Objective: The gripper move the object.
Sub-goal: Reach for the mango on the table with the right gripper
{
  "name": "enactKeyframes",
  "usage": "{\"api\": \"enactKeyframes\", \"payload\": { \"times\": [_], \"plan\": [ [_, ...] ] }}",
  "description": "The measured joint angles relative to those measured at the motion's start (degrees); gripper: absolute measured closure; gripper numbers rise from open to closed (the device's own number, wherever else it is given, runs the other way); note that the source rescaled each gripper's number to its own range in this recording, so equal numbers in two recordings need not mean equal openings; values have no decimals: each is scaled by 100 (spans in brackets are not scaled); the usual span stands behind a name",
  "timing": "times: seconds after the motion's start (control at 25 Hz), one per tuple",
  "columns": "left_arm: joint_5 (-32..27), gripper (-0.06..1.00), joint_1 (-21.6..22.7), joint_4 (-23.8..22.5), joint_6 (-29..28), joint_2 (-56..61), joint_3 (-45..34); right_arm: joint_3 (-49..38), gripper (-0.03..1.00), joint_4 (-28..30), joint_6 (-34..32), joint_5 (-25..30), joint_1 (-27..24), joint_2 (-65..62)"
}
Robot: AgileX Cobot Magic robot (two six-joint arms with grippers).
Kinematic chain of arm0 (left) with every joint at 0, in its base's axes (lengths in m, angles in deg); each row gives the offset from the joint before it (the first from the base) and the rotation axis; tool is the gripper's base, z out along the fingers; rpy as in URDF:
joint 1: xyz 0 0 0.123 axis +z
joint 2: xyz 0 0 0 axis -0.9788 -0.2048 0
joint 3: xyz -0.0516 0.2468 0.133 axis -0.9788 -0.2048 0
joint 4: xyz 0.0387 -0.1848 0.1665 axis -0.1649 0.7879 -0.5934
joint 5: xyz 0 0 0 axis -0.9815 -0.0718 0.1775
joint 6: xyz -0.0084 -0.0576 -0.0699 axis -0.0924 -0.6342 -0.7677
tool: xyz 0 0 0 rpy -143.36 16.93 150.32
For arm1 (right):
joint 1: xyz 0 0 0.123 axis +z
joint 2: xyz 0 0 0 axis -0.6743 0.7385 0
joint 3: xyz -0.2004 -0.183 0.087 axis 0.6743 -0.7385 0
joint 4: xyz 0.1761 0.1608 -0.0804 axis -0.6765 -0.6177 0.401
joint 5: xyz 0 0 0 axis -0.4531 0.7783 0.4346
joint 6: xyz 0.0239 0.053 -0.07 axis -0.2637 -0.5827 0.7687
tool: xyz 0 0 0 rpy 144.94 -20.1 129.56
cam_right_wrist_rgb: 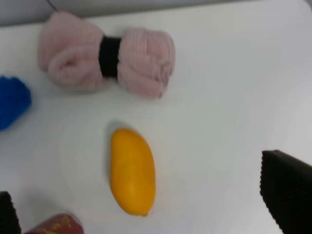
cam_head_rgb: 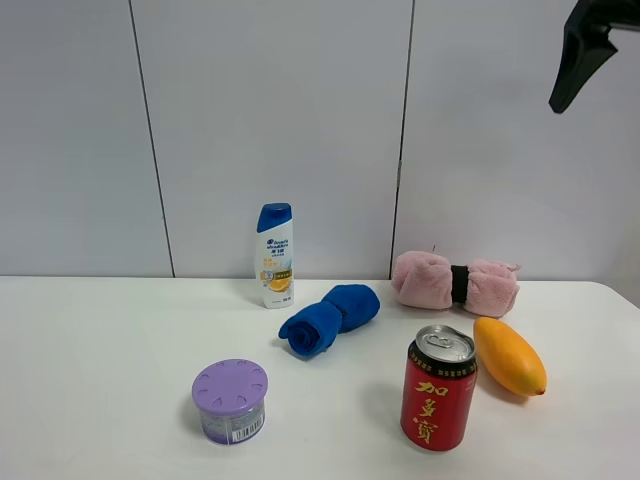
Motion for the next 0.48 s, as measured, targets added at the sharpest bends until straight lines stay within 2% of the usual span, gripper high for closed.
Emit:
{"api": "enactKeyframes", "payload": {
  "times": [0.28, 0.48],
  "plan": [
    [0, -6, 0, 0, 0, 0, 0, -800, -3, -10, 0, 39, 0, 223],
    [0, -6, 0, 0, 0, 0, 0, -1017, -3, -34, 0, -66, 0, 552]
  ]
}}
